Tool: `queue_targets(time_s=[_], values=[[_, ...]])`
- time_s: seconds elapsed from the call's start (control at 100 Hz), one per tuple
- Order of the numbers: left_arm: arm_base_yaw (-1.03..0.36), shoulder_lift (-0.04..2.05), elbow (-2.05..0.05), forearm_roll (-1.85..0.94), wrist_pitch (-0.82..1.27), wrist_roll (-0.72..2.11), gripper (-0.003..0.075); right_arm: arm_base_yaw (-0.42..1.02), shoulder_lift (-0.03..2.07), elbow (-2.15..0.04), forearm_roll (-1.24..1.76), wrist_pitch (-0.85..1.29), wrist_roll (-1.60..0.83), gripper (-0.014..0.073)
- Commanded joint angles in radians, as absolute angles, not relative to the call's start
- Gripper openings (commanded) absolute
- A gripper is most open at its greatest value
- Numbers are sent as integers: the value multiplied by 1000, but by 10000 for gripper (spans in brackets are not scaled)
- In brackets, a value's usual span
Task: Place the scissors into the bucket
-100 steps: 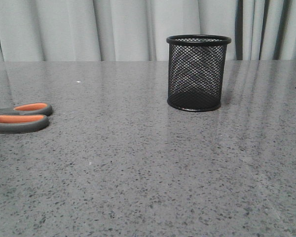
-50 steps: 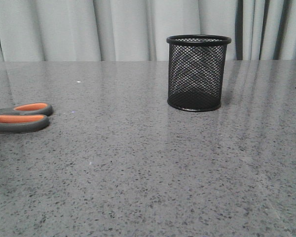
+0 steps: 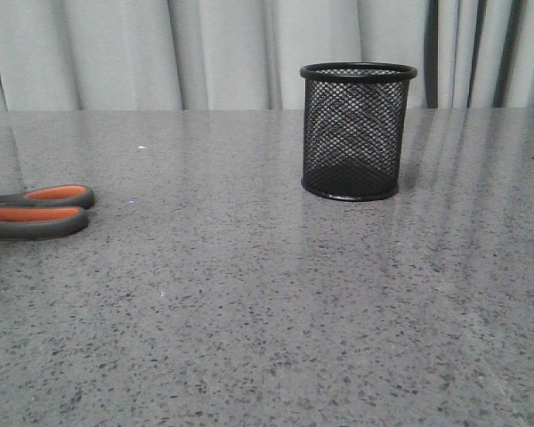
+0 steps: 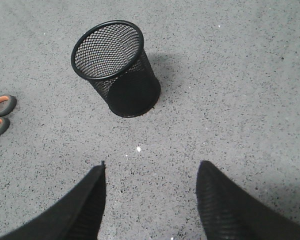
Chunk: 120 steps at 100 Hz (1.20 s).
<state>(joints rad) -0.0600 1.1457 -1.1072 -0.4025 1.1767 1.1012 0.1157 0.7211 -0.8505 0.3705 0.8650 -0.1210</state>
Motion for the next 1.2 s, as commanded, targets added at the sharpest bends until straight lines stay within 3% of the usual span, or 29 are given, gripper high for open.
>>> queue_targets(time_s=[0.0,0.3,0.61,1.19], values=[[-57,1176,-1140,-446,1142,1290,420,111,725,-884,377,809,-136,365],[-95,1339,-1142,-416,1112,1424,420,111,725,-884,377,809,-150,365],[-221,1422,-1142,-141,1056,1470,420,111,725,-882,377,809,-150,365],[-230,1561,-1213,-155,1076,1472,420,111,725,-882,377,811,-150,365]])
